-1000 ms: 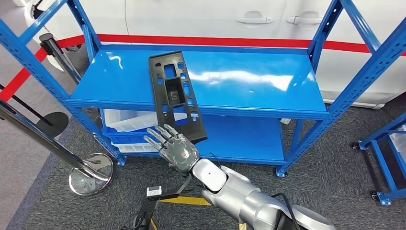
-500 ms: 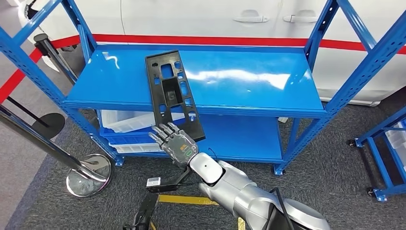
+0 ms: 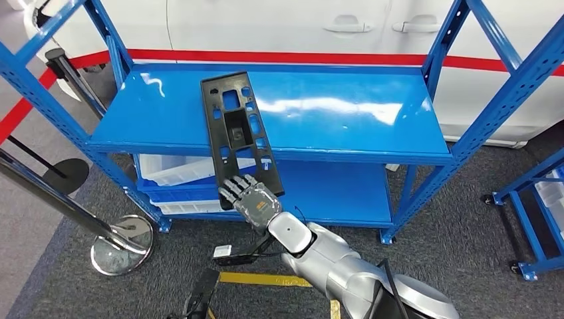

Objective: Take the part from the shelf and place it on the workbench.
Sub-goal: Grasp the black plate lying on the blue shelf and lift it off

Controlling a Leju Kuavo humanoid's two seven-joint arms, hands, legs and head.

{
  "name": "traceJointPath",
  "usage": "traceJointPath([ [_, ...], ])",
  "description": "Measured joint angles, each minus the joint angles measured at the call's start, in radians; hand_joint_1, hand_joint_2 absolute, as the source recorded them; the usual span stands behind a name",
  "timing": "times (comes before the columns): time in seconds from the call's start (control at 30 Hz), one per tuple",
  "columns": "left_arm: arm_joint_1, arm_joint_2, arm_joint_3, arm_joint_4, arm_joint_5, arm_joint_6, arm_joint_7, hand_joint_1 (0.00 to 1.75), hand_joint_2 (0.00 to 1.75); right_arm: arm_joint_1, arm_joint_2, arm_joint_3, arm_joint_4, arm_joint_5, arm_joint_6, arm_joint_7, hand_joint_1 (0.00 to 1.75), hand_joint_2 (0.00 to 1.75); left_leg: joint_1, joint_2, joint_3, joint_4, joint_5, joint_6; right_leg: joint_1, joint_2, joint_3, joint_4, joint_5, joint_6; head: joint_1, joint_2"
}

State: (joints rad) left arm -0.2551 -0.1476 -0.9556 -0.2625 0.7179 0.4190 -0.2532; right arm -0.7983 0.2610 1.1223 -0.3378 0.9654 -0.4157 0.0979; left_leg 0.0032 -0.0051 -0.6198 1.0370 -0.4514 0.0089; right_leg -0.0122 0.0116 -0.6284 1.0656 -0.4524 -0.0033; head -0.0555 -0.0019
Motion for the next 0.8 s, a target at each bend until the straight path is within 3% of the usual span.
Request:
traceJointPath([
  [0.1, 0.001, 0.000, 0.000, 0.000, -0.003, 0.000, 0.000, 0.00, 0.00, -0.003, -0.001, 0.000, 0.007, 0.010, 0.016, 0.025, 0.00, 1.75, 0.004, 0.001, -0.019, 0.044, -0.031, -0.014, -0.006, 0.000, 0.004, -0.007, 0.003, -0.015, -0.004, 0.000],
  [0.2, 0.003, 0.000, 0.000, 0.000, -0.005, 0.000, 0.000, 0.00, 0.00, -0.003, -0.002, 0.000, 0.012, 0.017, 0.017, 0.055, 0.00, 1.75, 0.008, 0.002, -0.101, 0.219, -0.109, -0.028, -0.006, -0.001, 0.006, -0.008, 0.003, -0.021, -0.008, 0.000],
  [0.23, 0.004, 0.000, 0.000, 0.000, -0.006, 0.000, 0.000, 0.00, 0.00, -0.001, -0.003, 0.000, 0.015, 0.019, 0.015, 0.065, 0.00, 1.75, 0.009, 0.002, -0.122, 0.259, -0.117, -0.030, -0.005, -0.001, 0.006, -0.007, 0.002, -0.022, -0.008, 0.000],
  [0.27, 0.006, 0.000, 0.000, 0.000, -0.006, 0.000, 0.000, 0.00, 0.00, -0.001, -0.004, 0.000, 0.017, 0.020, 0.010, 0.074, 0.00, 1.75, 0.009, 0.002, -0.128, 0.265, -0.106, -0.029, -0.005, 0.000, 0.007, -0.007, 0.002, -0.023, -0.008, 0.000],
  [0.3, 0.007, 0.000, 0.000, 0.000, -0.007, 0.000, 0.000, 0.00, 0.00, 0.000, -0.005, 0.000, 0.020, 0.021, 0.002, 0.083, 0.00, 1.75, 0.009, 0.002, -0.115, 0.232, -0.079, -0.026, -0.004, 0.001, 0.008, -0.007, 0.001, -0.023, -0.008, 0.000],
  [0.37, 0.007, 0.000, 0.000, 0.000, -0.010, 0.000, 0.000, 0.00, 0.00, -0.002, -0.005, 0.000, 0.023, 0.022, -0.018, 0.095, 0.00, 1.75, 0.006, 0.001, -0.053, 0.102, -0.013, -0.014, -0.003, 0.004, 0.012, -0.008, 0.000, -0.022, -0.008, 0.000],
  [0.43, 0.005, 0.000, 0.000, 0.000, -0.013, 0.000, 0.000, 0.00, 0.00, -0.003, -0.006, 0.000, 0.026, 0.024, -0.031, 0.101, 0.00, 1.75, -0.001, 0.000, -0.007, 0.007, 0.013, -0.003, -0.001, 0.005, 0.012, -0.011, 0.000, -0.016, -0.008, 0.000],
  [0.53, 0.006, 0.001, 0.000, 0.000, -0.014, 0.001, 0.000, 0.00, 0.00, -0.003, -0.008, 0.000, 0.029, 0.025, -0.035, 0.102, 0.00, 1.75, -0.001, 0.000, 0.004, -0.019, 0.013, 0.008, 0.000, 0.004, 0.014, -0.020, 0.002, 0.000, -0.007, 0.000],
  [0.6, 0.006, 0.000, 0.000, 0.000, -0.015, 0.001, -0.001, 0.00, 0.00, -0.004, -0.010, 0.000, 0.031, 0.026, -0.035, 0.103, 0.00, 1.75, 0.004, 0.002, 0.014, -0.037, 0.021, 0.018, 0.002, 0.001, 0.005, 0.004, -0.019, 0.009, -0.005, 0.000],
  [0.7, 0.006, 0.000, 0.000, 0.000, -0.015, 0.000, -0.001, 0.00, 0.00, -0.002, -0.014, 0.000, 0.034, 0.026, -0.035, 0.103, 0.00, 1.75, 0.006, 0.003, 0.019, -0.042, 0.023, 0.026, 0.001, -0.001, -0.072, 0.169, -0.101, 0.015, -0.003, 0.000],
  [0.73, 0.007, 0.000, 0.000, 0.000, -0.015, 0.000, -0.001, 0.00, 0.00, 0.001, -0.016, 0.000, 0.036, 0.026, -0.035, 0.103, 0.00, 1.75, 0.006, 0.003, 0.018, -0.041, 0.022, 0.027, 0.001, -0.002, -0.097, 0.219, -0.113, 0.018, -0.003, 0.000],
  [0.77, 0.008, 0.000, 0.000, 0.000, -0.015, 0.000, -0.001, 0.00, 0.00, 0.003, -0.018, 0.000, 0.038, 0.026, -0.035, 0.103, 0.00, 1.75, 0.006, 0.003, 0.018, -0.038, 0.020, 0.027, 0.000, -0.002, -0.108, 0.238, -0.107, 0.020, -0.003, 0.000],
  [0.8, 0.009, 0.000, 0.000, 0.000, -0.015, 0.000, -0.001, 0.00, 0.00, 0.004, -0.020, 0.000, 0.040, 0.026, -0.035, 0.103, 0.00, 1.75, 0.006, 0.002, 0.018, -0.034, 0.018, 0.026, -0.002, -0.002, -0.100, 0.218, -0.084, 0.022, -0.003, 0.000],
])
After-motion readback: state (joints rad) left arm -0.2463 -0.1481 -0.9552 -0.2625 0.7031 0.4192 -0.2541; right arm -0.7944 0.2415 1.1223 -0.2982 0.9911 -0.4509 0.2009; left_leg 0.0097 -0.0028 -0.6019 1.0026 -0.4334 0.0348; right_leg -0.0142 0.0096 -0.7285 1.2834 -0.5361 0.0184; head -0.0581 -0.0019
